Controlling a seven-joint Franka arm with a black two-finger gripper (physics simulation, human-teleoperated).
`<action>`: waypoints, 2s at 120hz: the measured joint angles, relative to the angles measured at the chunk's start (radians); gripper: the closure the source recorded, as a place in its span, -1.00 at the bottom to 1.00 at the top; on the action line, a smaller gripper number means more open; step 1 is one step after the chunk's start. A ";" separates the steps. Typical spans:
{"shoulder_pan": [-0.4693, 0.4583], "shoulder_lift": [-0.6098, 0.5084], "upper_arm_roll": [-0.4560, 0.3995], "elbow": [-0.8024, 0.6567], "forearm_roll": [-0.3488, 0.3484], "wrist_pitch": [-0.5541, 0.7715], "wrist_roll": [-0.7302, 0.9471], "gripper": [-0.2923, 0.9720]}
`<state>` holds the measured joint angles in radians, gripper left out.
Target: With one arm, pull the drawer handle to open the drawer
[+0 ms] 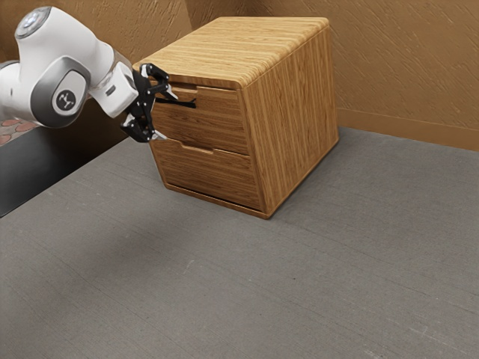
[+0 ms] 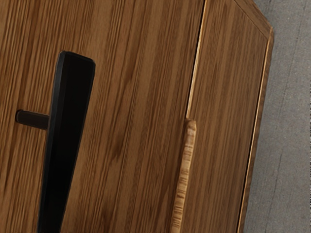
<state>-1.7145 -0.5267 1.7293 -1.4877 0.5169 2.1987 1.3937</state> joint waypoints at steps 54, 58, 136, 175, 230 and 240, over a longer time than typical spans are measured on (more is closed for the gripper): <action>0.011 0.036 0.000 0.000 -0.027 -0.039 -0.005 -0.49; 0.012 0.041 0.000 0.001 -0.034 -0.046 -0.005 -0.49; 0.060 0.096 -0.003 -0.011 -0.098 -0.097 -0.008 -0.15; 0.171 0.126 -0.096 -0.047 -0.123 -0.115 -0.012 0.01; 0.412 0.132 -0.303 -0.153 -0.141 -0.101 -0.026 0.15; 0.474 0.132 -0.362 -0.179 -0.141 -0.094 -0.029 0.18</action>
<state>-1.2400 -0.3952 1.3674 -1.6664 0.3762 2.1049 1.3645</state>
